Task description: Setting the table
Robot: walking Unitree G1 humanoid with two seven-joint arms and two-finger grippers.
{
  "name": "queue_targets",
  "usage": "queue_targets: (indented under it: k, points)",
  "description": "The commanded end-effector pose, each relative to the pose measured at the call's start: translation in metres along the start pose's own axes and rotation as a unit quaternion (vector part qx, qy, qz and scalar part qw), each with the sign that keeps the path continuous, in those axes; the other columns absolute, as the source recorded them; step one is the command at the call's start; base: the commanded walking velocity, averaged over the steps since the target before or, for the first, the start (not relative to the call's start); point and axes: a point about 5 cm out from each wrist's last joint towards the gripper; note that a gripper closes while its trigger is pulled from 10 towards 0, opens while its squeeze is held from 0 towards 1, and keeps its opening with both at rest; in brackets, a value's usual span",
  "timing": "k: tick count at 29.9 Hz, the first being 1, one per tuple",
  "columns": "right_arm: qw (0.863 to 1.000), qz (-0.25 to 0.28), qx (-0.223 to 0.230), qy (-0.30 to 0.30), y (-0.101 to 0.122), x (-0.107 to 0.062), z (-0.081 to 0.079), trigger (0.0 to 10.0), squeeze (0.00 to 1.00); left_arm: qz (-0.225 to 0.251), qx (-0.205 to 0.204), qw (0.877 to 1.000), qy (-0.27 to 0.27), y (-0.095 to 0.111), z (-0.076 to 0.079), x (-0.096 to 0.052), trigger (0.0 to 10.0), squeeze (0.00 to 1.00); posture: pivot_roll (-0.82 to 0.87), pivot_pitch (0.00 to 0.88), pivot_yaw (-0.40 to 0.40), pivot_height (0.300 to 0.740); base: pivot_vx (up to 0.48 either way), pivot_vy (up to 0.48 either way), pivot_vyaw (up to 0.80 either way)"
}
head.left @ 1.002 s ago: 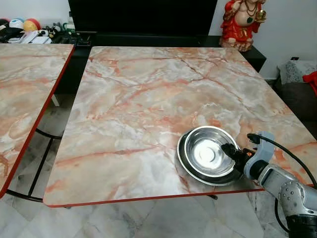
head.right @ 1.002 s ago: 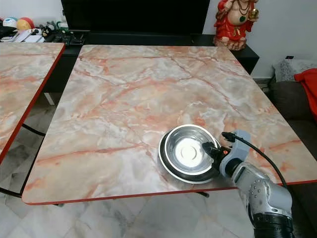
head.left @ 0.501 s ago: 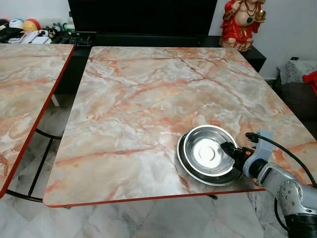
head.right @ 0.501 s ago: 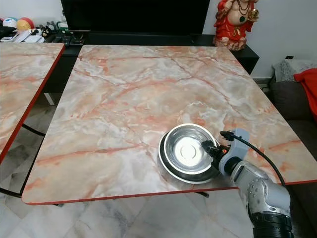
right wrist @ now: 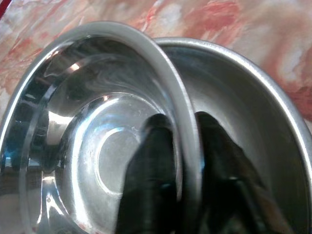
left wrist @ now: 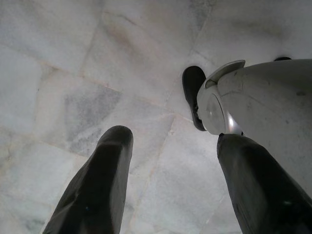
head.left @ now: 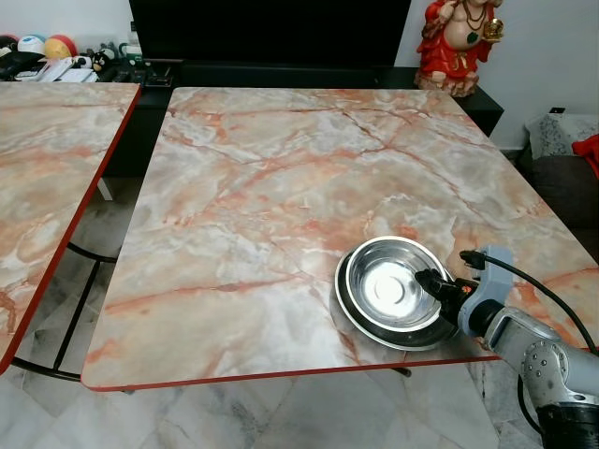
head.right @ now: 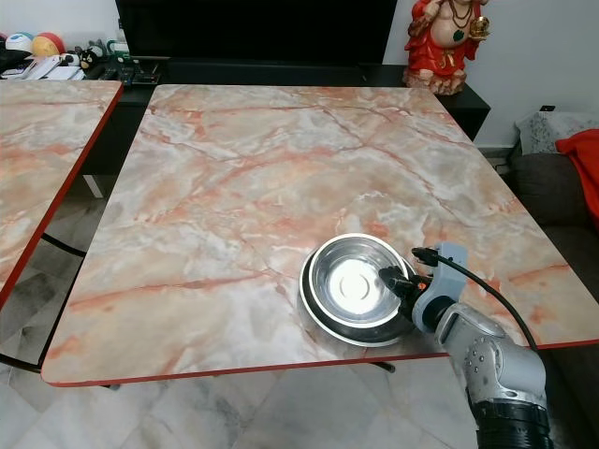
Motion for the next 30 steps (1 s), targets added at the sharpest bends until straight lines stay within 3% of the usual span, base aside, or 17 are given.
queue_targets:
  k: [1, 3, 4, 5, 6, 15, 20, 30]
  points:
    - [1.0, -0.007, -0.007, -0.005, -0.003, -0.002, 0.003, 10.0, 0.71, -0.016, 0.002, 1.0, 0.001, -0.01, -0.002, -0.003, 10.0, 0.0, 0.04, 0.152, -0.07, 0.74, 0.0, 0.0, 0.0]
    - [1.0, -0.006, -0.009, -0.012, -0.003, -0.003, 0.005, 10.0, 0.62, -0.016, 0.002, 1.0, 0.001, -0.01, -0.004, -0.003, 10.0, 0.0, 0.04, 0.152, -0.07, 0.74, 0.0, 0.0, 0.0]
    - [1.0, -0.006, -0.009, -0.013, -0.003, -0.003, 0.005, 10.0, 0.44, -0.016, 0.002, 1.0, 0.002, -0.01, -0.004, -0.003, 10.0, 0.0, 0.04, 0.151, -0.07, 0.74, 0.0, 0.0, 0.0]
    - [1.0, -0.006, -0.01, -0.014, -0.002, -0.003, 0.006, 10.0, 0.15, -0.017, 0.002, 1.0, 0.002, -0.011, -0.004, -0.003, 10.0, 0.0, 0.04, 0.151, -0.07, 0.74, 0.0, 0.0, 0.0]
    - [1.0, -0.006, -0.011, -0.015, -0.002, -0.004, 0.006, 10.0, 0.0, -0.017, 0.003, 1.0, 0.002, -0.011, -0.005, -0.004, 10.0, 0.0, 0.04, 0.151, -0.07, 0.74, 0.0, 0.0, 0.0]
    - [1.0, -0.008, -0.015, -0.022, -0.006, -0.008, 0.008, 10.0, 0.0, -0.021, 0.002, 1.0, 0.001, -0.015, -0.001, -0.004, 10.0, 0.0, 0.04, 0.151, -0.073, 0.74, 0.0, 0.0, 0.0]
    - [0.998, 0.026, -0.023, -0.059, 0.008, -0.017, 0.013, 10.0, 0.0, -0.021, 0.001, 1.0, 0.001, -0.016, 0.002, -0.003, 10.0, 0.0, 0.03, 0.148, -0.074, 0.74, 0.0, 0.0, 0.0]
    - [0.995, 0.063, -0.048, -0.068, 0.023, -0.028, 0.008, 10.0, 0.0, -0.016, 0.002, 1.0, 0.001, -0.011, -0.001, -0.003, 10.0, 0.0, 0.02, 0.143, -0.074, 0.74, 0.0, 0.0, 0.0]
Point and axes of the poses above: a point about 5 cm out from each wrist's last joint towards the gripper, its own x axis pointing out of the wrist towards the gripper, its own y axis along the axis of the wrist's last joint, z = x × y, and after that the axes turned 8 degrees about -x, right-handed
